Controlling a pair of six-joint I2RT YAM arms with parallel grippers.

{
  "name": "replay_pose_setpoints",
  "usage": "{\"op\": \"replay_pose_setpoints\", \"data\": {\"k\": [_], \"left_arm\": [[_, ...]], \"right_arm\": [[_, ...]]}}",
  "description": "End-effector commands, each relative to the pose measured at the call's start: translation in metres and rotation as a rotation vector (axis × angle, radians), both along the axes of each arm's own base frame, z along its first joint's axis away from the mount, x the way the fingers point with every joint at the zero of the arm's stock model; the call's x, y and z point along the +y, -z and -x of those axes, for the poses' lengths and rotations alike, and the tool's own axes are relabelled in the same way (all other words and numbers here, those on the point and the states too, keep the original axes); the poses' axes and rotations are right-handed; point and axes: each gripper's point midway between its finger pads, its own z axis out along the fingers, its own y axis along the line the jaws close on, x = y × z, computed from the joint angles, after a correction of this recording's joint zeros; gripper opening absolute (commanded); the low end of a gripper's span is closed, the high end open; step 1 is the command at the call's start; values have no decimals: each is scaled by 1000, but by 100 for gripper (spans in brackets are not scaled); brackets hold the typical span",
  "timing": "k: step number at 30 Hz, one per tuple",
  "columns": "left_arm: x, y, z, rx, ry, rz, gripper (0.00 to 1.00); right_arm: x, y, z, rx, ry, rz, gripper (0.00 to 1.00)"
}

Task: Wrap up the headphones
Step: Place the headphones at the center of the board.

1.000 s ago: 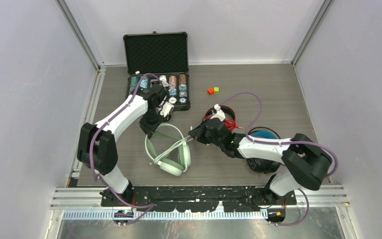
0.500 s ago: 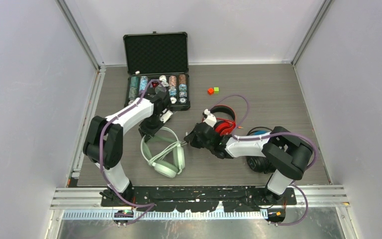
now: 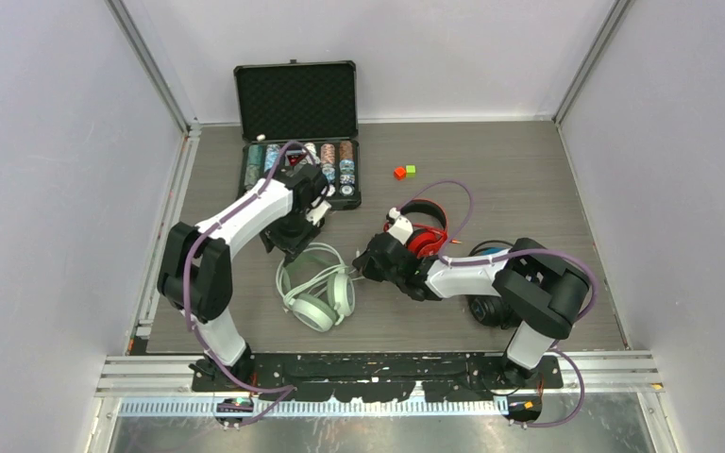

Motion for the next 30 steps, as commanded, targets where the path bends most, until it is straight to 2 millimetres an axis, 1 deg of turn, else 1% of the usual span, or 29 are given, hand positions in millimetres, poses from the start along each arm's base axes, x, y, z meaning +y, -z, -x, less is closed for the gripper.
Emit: {"op": "replay_pose_setpoints", "data": {"k": [1,2,4,7,9,12,13,15,18,20,21,23,27,30], "left_arm": [[-11,-33,-1,-63,-42,87,54],[-16,-37,-3,-79,-52,113,53],[-34,-46,-7,-106,-68,218,52],[-77,-54,-11,-133,-67,429,48],[-98,-52,-8,-127,-48,508,45],[-119,-39,-9,-132,-54,569,36],[-123,-31,-10,-128,-71,582,31],[-128,-17,-9,-114,-102,595,27],[-138,0,-5,-84,-108,617,26],[-142,11,-2,-76,-110,610,25],[-143,17,1,-69,-107,602,25],[-140,29,6,-64,-111,575,25],[-136,38,12,-45,-113,545,24],[-134,34,15,-48,-108,544,24]], "right_arm": [[4,-12,-15,-45,47,-19,5],[4,-13,-15,-46,47,-19,5],[3,-14,-16,-49,53,-18,5],[3,-15,-18,-53,60,-15,6],[2,-15,-18,-52,63,-7,8],[1,-16,-18,-47,70,-13,9],[1,-16,-18,-48,73,-14,9],[-2,-18,-18,-51,83,-18,9],[-7,-21,-17,-57,93,-13,9],[-9,-24,-17,-62,98,-11,10],[-10,-24,-16,-60,99,-6,10],[-12,-25,-16,-59,102,-3,13],[-14,-29,-15,-53,113,-2,24],[-16,-41,-14,-55,115,-9,32]]}}
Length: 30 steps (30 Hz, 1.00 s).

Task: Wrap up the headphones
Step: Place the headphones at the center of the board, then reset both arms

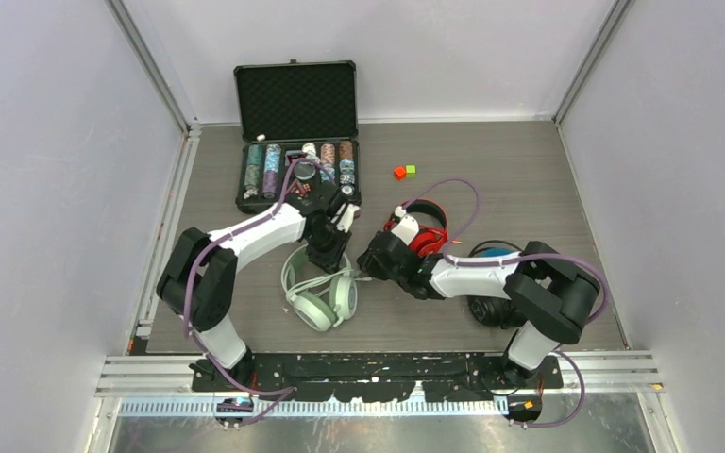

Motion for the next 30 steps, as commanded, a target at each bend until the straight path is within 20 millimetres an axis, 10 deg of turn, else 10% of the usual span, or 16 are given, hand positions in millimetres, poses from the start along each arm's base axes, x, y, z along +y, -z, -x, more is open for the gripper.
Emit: {"op": "replay_pose_setpoints", "data": {"k": [1,8,14,19,22,30], "left_arm": [[-5,-8,-3,-28,-9,23,24],[-3,-59,-13,-96,-12,21,31],[-16,-153,-31,-279,-37,158,40],[-23,-252,-32,-505,-103,390,62],[-17,-301,-25,-637,-144,514,99],[22,-369,7,-897,-255,721,100]], "right_arm": [[-5,-43,-12,-67,60,-37,34],[-34,-81,-2,-96,83,8,53],[-83,-150,8,-235,102,72,76],[-130,-228,18,-373,139,115,79],[-155,-271,28,-452,137,134,79],[-199,-331,64,-518,115,80,80]]}}
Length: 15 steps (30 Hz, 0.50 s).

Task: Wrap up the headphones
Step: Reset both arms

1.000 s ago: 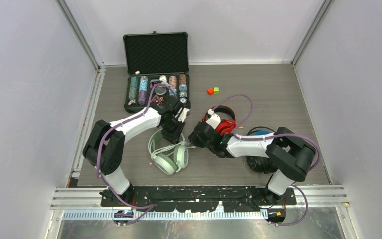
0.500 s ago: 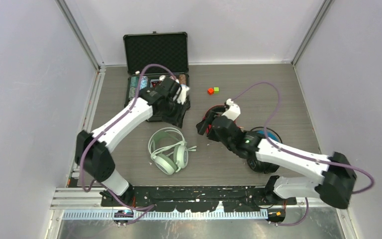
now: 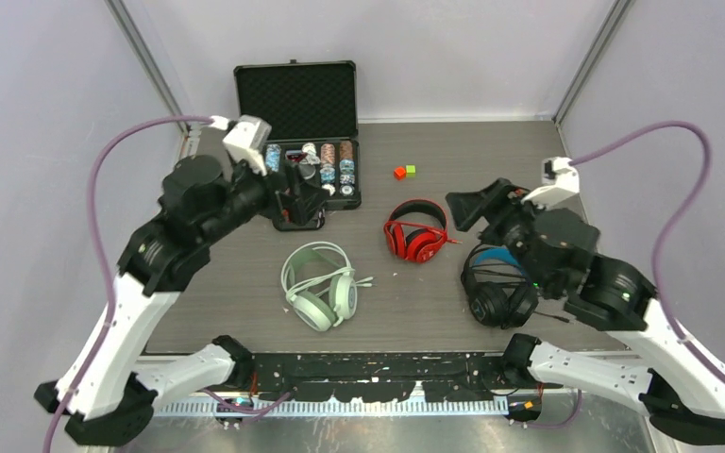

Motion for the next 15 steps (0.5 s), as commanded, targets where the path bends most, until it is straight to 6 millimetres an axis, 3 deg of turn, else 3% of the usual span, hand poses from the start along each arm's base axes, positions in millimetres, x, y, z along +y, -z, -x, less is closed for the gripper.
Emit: {"op": "replay_pose_setpoints", "data": {"k": [1,8,15], "left_arm": [[14,-24,8,-97,-65,127,100],[34,-21,35,-107,-83,173,100],[44,-17,37,-113,-123,172,100]], "right_arm": [[-34,-12,17,-10,15,66,80],[-53,-18,30,-28,34,-13,80],[-51,-9,29,-1,48,-26,80]]}}
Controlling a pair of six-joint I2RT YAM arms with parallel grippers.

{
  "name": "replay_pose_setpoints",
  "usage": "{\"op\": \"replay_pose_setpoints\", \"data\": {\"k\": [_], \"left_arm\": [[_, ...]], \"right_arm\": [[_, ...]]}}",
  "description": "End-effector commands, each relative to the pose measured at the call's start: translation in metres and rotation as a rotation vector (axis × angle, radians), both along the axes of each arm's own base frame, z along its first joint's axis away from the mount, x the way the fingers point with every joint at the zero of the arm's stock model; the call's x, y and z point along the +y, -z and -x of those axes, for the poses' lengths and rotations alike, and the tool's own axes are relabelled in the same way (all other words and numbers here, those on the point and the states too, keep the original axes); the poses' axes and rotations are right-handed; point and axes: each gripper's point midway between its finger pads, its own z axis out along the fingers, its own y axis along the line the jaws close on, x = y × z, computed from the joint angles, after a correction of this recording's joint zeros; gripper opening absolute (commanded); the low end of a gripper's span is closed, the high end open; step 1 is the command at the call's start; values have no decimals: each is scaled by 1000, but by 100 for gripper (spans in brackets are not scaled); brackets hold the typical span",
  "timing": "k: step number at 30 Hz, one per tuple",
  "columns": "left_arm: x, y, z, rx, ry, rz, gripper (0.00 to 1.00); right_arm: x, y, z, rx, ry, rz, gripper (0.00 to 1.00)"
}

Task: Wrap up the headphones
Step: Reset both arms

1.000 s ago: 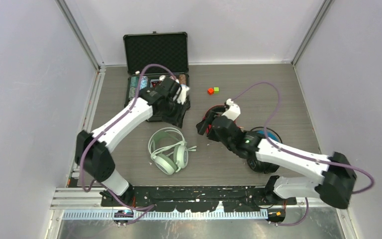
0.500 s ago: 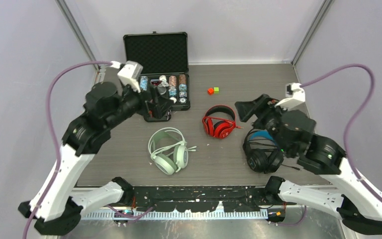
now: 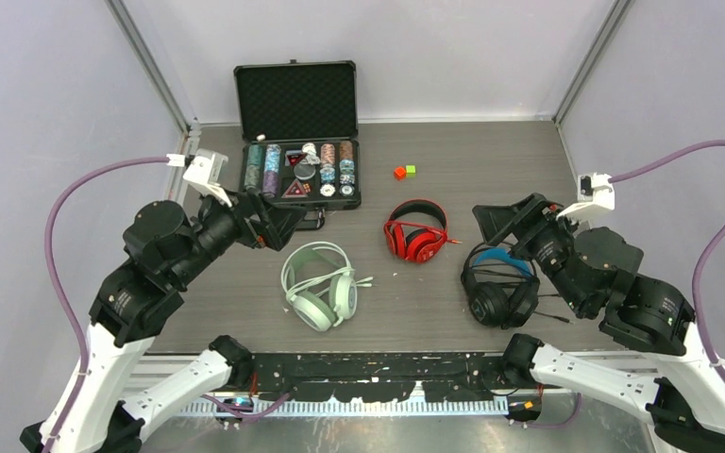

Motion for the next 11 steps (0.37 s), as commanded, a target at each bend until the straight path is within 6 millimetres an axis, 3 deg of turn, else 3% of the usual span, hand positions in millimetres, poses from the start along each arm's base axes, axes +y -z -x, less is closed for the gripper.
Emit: {"op": "replay_pose_setpoints", "data": {"k": [1,11], "left_arm": [[3,-12,-5,-34,-32,27,100],[1,-10,-6,-25,-32,28,100]], "right_arm": [[-2,5,-4,18,38,-7,80],[-5,3,-2,18,47,-36,80]]}}
